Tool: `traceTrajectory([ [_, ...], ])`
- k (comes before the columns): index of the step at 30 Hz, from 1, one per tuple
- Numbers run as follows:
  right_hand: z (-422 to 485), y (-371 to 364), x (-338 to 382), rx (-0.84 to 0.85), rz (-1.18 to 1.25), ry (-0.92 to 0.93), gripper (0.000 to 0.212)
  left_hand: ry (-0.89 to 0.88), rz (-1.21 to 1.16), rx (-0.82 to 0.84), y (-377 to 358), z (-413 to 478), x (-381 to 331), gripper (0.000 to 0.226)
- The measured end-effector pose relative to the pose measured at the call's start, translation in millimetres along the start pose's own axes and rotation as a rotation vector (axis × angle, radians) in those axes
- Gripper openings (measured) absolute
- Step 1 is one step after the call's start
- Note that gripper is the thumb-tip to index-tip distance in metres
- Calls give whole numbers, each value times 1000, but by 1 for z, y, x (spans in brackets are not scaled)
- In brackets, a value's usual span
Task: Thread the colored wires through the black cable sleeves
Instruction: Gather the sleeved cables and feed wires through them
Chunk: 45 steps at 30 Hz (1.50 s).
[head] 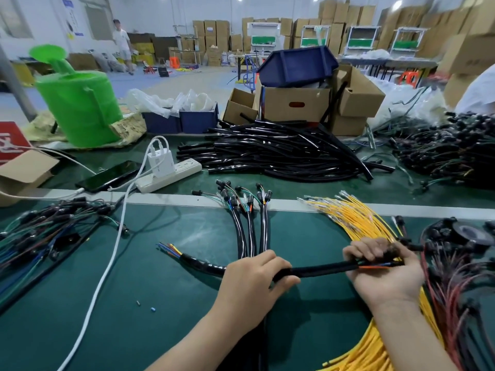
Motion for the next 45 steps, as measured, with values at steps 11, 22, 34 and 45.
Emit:
traceTrajectory([
  [11, 2, -4, 3, 64, -53, 55, 11, -43, -16, 31, -1, 2, -1, 27],
  [22, -5, -15, -16, 116, -214, 87, 23, -79, 60, -7, 4, -2, 0, 29],
  [34, -9, -12, -26, 71, -81, -137, 65, -98, 133, -70, 3, 1, -1, 30],
  [45, -18, -17, -43, 45, -394, -91, 61, -103, 84, -104, 3, 0, -3, 30],
])
Point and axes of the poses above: each hand's wrist, its own z-axis towards the middle knuckle, its own y-axis out of the back of the hand, x = y × z, the point moved 5 cm from there along z, towards the middle knuckle, and after that the axes turned 11 degrees about -x, right-handed, at the moved point
